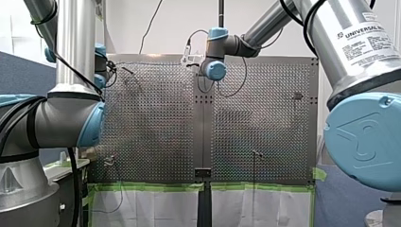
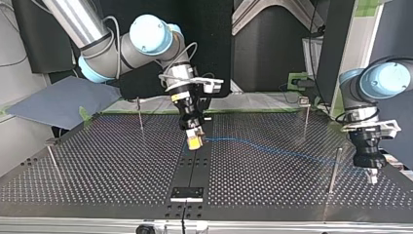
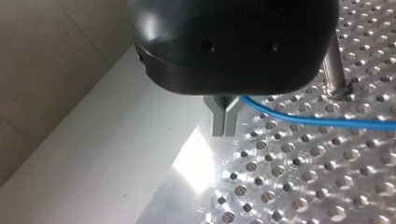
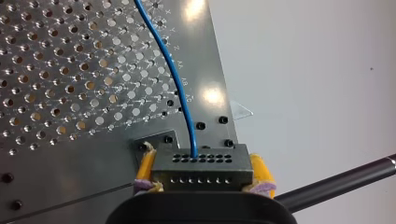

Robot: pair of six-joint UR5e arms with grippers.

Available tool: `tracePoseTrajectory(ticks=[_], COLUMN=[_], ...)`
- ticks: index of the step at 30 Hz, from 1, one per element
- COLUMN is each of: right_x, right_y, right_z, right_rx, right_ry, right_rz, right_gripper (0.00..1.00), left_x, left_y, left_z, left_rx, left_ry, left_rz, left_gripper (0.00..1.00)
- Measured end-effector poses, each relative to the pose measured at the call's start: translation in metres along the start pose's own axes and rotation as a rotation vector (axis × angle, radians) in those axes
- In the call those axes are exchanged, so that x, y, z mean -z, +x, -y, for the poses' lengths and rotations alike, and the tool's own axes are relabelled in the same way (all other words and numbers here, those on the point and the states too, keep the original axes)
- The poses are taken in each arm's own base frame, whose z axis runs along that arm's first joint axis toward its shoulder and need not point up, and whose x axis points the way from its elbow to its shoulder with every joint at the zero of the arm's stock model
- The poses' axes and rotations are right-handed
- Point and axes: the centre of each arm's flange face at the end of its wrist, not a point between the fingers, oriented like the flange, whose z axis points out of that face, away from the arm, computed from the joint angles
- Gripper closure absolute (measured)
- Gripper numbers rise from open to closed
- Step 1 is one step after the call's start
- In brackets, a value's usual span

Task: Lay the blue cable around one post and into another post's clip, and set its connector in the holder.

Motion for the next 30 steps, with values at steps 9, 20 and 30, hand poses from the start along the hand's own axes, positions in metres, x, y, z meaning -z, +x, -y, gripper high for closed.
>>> tracePoseTrajectory(ticks=[9, 20, 30], right_x=[-0.001, -0.002, 0.002], right_y=[-0.008, -0.026, -0.067], right_z=[-0.007, -0.016, -0.031], right_rx=[0.003, 0.006, 0.017], right_ry=[-0.009, -0.023, -0.049], right_rz=[0.01, 0.04, 0.12], right_gripper=[1.0, 1.0, 1.0], left_x=[0.003, 0.006, 0.007], left_y=[0.025, 0.04, 0.046], left_z=[-0.006, -0.012, -0.009], left_rx=[-0.003, 0.006, 0.01], left_ry=[0.007, -0.003, 0.001], left_rz=[-0.053, -0.08, -0.092], left_gripper=[0.99, 0.99, 0.99])
